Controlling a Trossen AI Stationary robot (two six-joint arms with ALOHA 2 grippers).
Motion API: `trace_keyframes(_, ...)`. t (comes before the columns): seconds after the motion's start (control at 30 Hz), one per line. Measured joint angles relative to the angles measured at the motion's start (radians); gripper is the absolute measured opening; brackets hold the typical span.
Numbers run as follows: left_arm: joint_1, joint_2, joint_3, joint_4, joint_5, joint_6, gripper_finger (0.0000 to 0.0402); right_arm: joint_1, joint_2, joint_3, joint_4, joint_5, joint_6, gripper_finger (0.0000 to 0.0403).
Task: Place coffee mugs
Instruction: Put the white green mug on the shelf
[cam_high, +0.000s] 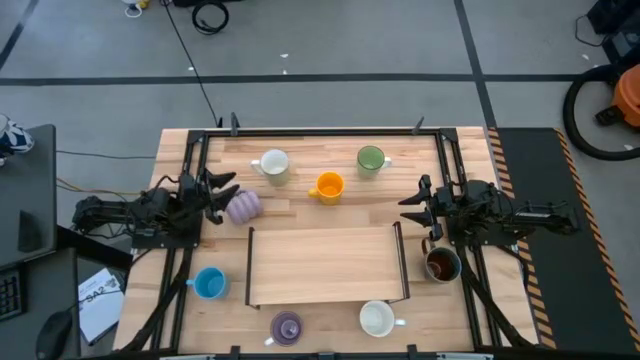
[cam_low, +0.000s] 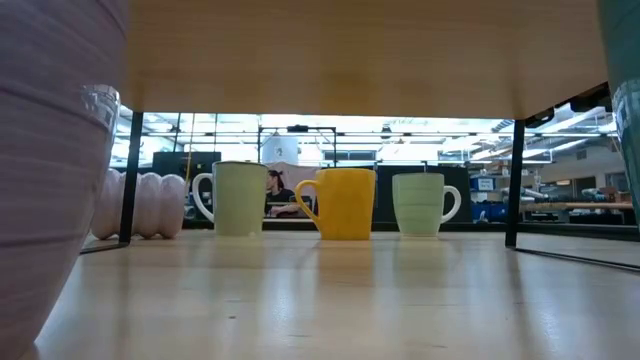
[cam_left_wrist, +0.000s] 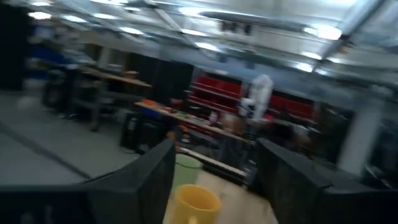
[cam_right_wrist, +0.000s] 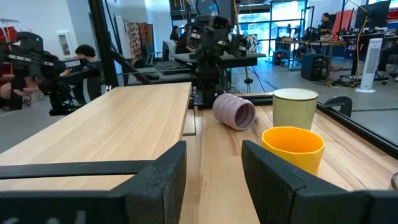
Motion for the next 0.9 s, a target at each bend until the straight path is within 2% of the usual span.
trace_keyframes(0.07,0.000,0.000,0.000,0.007,-0.061,-0.021,0.0262,0.000,0.000,0.000,0.000,0.000,0.000,0.0160)
trace_keyframes(0.17,0.000,0.000,0.000,0.034,-0.076,-0.024,0.0275,0.000,0.000,0.000,0.000,0.000,0.000,0.0160)
trace_keyframes(0.4,0.000,0.000,0.006,0.052,-0.077,-0.025,0.0270,0.000,0.000,0.000,0.000,0.000,0.000,0.0160)
trace_keyframes(0.6,0.000,0.085,0.081,0.028,-0.084,-0.025,0.0268,0.000,0.000,0.000,0.000,0.000,0.000,0.0160)
trace_keyframes(0.77,0.000,0.195,0.173,-0.071,-0.129,-0.045,0.0268,0.000,0.000,0.000,0.000,0.000,0.000,0.0160)
trace_keyframes(0.9,0.000,0.280,0.275,-0.243,-0.132,-0.105,0.0268,0.000,0.000,0.000,0.000,0.000,0.000,0.0160)
